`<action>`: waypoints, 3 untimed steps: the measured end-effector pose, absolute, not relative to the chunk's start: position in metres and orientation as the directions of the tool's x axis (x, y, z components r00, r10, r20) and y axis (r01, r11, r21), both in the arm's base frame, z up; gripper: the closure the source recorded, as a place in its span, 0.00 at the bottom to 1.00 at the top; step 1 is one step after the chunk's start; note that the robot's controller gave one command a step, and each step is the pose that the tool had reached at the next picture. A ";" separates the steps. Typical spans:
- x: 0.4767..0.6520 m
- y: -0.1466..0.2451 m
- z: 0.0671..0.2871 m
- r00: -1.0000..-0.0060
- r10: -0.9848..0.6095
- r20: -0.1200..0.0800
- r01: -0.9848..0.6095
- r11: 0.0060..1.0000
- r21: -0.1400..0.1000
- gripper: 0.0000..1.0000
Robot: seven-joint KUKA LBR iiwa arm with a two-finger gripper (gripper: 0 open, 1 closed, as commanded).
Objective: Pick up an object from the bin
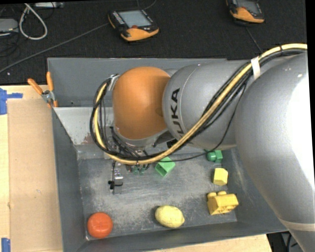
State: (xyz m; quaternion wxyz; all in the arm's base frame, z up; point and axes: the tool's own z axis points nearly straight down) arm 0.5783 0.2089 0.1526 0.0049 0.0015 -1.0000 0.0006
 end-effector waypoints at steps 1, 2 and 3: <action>0.580 0.208 0.157 -1.000 0.000 0.002 0.000 1.000 0.000 0.00; 0.525 0.171 0.086 -0.996 -0.086 0.004 -0.086 0.996 0.000 0.00; 0.509 0.143 0.091 -0.990 -0.143 0.000 -0.143 0.990 0.002 0.00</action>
Offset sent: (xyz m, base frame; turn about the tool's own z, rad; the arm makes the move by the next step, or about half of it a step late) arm -0.0661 -0.0473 -0.0826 -0.1009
